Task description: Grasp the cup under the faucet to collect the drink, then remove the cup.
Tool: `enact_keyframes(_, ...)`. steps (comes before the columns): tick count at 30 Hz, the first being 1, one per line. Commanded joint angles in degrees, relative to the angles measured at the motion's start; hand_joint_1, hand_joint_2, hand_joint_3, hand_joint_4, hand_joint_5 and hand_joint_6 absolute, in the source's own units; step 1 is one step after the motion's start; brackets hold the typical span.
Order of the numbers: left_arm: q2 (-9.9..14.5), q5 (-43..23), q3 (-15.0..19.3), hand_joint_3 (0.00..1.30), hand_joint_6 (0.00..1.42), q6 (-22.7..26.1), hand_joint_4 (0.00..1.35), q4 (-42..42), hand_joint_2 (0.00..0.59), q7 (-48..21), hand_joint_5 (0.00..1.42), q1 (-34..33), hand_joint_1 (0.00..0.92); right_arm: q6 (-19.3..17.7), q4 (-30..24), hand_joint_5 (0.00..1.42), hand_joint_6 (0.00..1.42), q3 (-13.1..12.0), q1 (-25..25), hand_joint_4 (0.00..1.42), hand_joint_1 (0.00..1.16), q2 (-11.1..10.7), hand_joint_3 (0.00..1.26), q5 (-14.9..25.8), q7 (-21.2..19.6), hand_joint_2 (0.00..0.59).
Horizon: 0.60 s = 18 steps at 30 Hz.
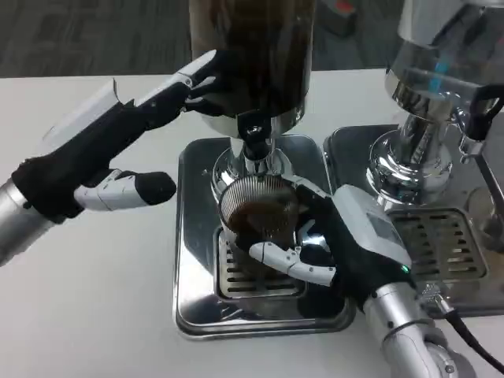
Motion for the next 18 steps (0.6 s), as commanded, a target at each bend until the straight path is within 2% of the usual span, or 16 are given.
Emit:
enact_keyframes(1,-0.4,-1.4,1.5,0.06,0.26,1.2,0.03,-0.3,0.005,0.1,0.13,0.7,0.000,1.0,-0.1,0.46,0.54,0.7,-0.4,0.32,0.37,0.1,0.20,-1.1,0.3,0.157)
enact_keyframes(10,-0.8,-2.8,2.8,0.07,0.28,3.3,0.06,-0.4,0.018,-0.1,0.15,1.2,0.000,2.4,-0.6,0.46,0.54,1.2,-0.4,0.30,0.40,0.1,0.18,-2.5,0.3,0.157)
enact_keyframes(18,-0.8,-3.1,3.9,0.09,0.30,4.5,0.12,-0.3,0.040,-0.4,0.17,2.3,0.000,3.7,-1.1,0.54,0.64,1.5,-0.1,0.36,0.39,0.7,0.24,-4.0,-0.9,0.147)
